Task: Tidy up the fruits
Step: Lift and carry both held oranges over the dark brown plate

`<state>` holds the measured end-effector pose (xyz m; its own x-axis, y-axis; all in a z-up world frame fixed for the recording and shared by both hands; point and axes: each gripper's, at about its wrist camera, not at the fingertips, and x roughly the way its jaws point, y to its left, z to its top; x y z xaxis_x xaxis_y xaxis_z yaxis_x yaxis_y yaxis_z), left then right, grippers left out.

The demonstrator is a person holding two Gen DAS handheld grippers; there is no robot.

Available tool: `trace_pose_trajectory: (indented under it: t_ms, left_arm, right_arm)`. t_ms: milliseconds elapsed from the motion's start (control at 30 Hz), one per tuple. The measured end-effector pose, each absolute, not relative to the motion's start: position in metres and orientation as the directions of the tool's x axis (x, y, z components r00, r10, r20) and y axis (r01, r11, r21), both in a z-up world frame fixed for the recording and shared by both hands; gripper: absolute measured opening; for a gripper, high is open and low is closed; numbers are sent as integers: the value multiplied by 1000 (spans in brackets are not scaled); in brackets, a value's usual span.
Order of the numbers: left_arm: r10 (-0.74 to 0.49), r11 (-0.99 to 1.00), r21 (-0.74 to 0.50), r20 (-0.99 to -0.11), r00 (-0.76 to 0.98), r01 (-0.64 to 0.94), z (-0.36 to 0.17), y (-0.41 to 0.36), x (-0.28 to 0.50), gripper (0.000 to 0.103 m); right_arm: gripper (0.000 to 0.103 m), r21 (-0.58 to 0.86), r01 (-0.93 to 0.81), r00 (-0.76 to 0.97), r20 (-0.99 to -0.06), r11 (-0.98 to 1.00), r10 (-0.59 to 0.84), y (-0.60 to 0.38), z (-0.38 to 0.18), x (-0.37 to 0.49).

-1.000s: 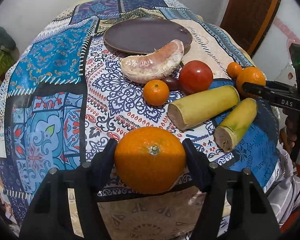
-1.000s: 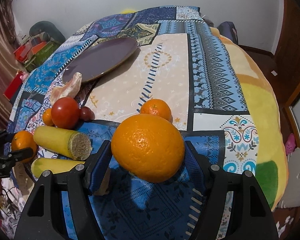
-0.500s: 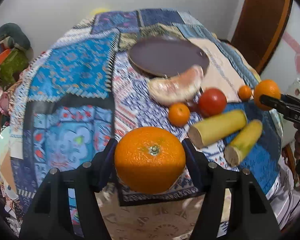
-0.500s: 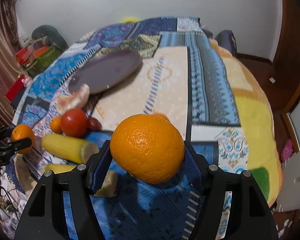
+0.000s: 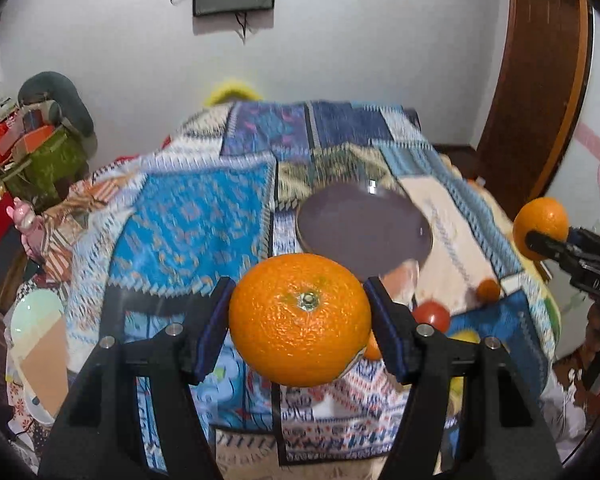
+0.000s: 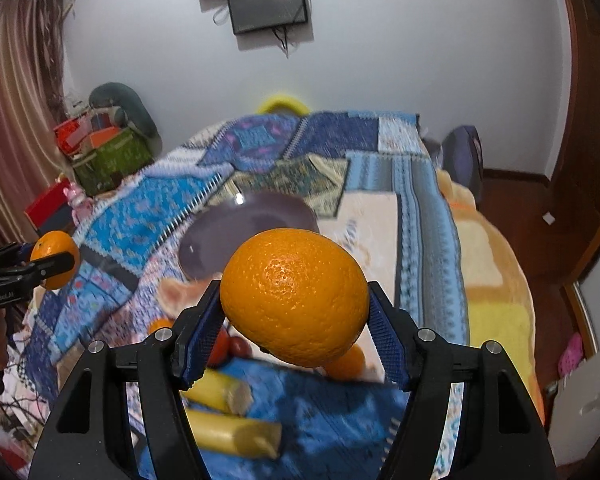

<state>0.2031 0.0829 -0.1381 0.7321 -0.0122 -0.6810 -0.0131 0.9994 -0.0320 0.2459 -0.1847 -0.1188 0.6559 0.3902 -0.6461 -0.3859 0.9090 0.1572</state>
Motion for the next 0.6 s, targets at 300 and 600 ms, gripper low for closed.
trace_pose_trajectory:
  t_ms: [300, 600]
  left_arm:
    - [3, 999, -37, -624, 782, -33, -115, 88, 227, 65]
    - [4, 998, -41, -623, 782, -39, -119, 89, 266, 65]
  right_arm:
    - [66, 127, -425, 697, -585, 896, 414, -163, -95, 264]
    - [66, 108, -443, 710, -563, 890, 422, -142, -90, 291]
